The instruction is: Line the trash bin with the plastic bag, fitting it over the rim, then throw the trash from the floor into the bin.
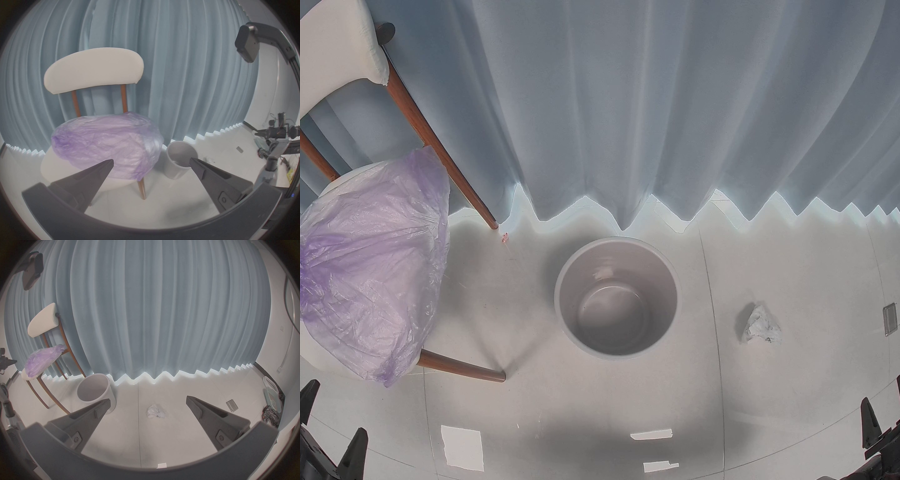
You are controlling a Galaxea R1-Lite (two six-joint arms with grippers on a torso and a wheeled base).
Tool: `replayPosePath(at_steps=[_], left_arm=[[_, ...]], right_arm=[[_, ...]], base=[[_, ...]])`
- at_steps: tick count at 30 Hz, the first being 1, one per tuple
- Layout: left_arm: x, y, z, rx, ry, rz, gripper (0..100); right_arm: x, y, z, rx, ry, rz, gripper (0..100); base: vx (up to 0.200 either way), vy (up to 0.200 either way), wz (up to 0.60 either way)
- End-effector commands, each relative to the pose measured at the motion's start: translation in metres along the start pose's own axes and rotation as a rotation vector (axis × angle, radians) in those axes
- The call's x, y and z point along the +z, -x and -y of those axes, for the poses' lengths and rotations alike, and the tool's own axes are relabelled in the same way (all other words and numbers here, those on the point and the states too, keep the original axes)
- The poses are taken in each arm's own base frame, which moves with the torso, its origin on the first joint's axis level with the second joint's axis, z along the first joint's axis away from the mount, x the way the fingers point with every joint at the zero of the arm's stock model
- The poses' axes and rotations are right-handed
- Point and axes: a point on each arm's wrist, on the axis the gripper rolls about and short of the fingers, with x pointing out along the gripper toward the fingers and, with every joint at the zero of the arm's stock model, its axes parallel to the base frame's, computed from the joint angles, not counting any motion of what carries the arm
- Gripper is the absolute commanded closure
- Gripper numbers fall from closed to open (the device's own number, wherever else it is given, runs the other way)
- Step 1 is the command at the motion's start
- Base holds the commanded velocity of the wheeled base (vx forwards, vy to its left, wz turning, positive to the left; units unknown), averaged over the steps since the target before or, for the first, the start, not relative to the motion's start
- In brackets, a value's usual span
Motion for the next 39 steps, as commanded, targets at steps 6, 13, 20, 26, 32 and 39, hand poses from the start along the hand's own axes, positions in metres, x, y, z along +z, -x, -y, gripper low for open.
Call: replayPosePath(at_steps=[6, 13, 20, 26, 32, 39], left_arm=[[0.031, -0.021, -0.006, -0.086, 0.015, -0.069, 0], [0.050, -0.040, -0.010, -0.129, -0.017, -0.123, 0], [0.049, -0.056, -0.011, -0.180, -0.148, -0.190, 0], [0.063, -0.072, -0.013, -0.197, -0.265, -0.203, 0], [0.082, -0.097, -0.016, -0.211, -0.379, -0.216, 0], [0.097, -0.124, -0.018, -0.232, -0.443, -0.236, 0]], right_arm=[[-0.005, 0.000, 0.000, 0.000, 0.000, 0.000, 0], [-0.005, 0.000, 0.000, 0.000, 0.000, 0.000, 0], [-0.005, 0.000, 0.000, 0.000, 0.000, 0.000, 0], [-0.005, 0.000, 0.000, 0.000, 0.000, 0.000, 0], [-0.005, 0.000, 0.000, 0.000, 0.000, 0.000, 0], [-0.005, 0.000, 0.000, 0.000, 0.000, 0.000, 0]], base=[[0.000, 0.000, 0.00], [0.000, 0.000, 0.00], [0.000, 0.000, 0.00], [0.000, 0.000, 0.00], [0.000, 0.000, 0.00], [0.000, 0.000, 0.00]])
